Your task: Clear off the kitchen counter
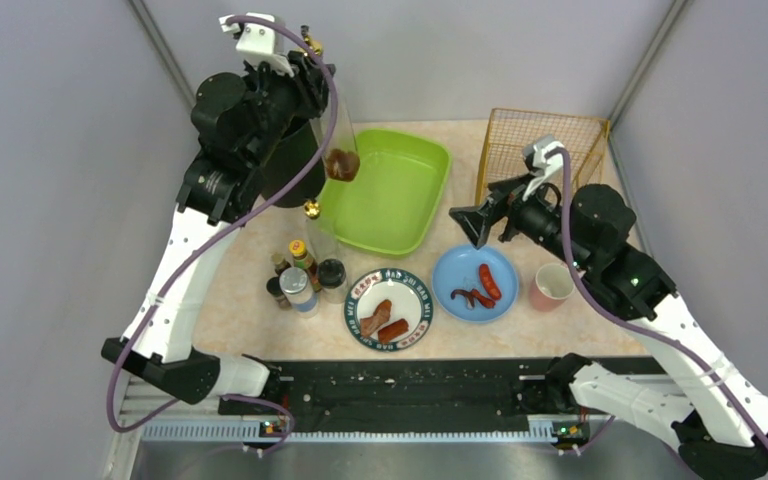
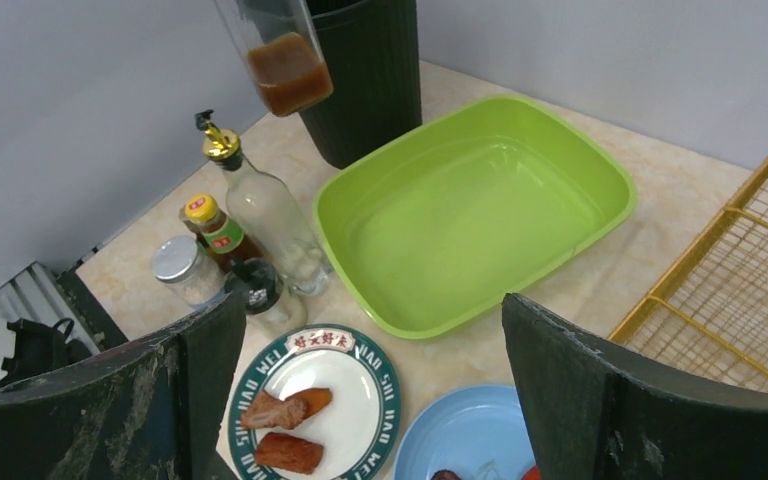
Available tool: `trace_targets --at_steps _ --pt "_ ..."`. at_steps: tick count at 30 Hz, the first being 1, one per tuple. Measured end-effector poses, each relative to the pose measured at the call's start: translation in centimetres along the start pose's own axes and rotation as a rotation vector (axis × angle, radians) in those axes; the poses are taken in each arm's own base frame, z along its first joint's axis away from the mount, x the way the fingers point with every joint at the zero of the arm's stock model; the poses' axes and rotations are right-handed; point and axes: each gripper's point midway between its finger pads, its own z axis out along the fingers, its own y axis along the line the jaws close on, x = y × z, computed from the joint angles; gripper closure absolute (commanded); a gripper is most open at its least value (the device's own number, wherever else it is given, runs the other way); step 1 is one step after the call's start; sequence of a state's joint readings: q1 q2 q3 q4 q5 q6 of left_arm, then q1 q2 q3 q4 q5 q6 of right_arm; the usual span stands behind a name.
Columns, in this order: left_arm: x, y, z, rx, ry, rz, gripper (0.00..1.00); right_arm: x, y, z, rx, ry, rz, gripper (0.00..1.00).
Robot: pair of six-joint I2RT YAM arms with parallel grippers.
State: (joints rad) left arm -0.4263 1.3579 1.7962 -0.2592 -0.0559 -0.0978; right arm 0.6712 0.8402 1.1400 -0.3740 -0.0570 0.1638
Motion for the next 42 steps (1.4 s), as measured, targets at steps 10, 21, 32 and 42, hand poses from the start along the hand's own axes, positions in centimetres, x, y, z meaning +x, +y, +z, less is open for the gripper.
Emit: trace_targets --at_steps 10,21,32,42 --pt "1.1 -4.5 -0.6 0.23 0.055 -0.124 1.0 -1.4 1.8 2.0 -0.114 0.026 -0.091 0.01" --pt "7.7 -8.0 -3.0 0.37 0.232 -0.24 1.0 -4.1 5.5 4.6 -0.277 -0.01 -0.13 0.01" --pt "10.6 -9.5 -3.6 0.412 0.299 -0.285 1.0 -1.4 7.3 9.8 -0.302 0.044 -0.143 0.01" --pt "10.7 -10.0 -4.0 0.43 0.306 -0.293 1.0 -1.5 7.2 12.3 -0.264 0.009 -0.142 0.01"
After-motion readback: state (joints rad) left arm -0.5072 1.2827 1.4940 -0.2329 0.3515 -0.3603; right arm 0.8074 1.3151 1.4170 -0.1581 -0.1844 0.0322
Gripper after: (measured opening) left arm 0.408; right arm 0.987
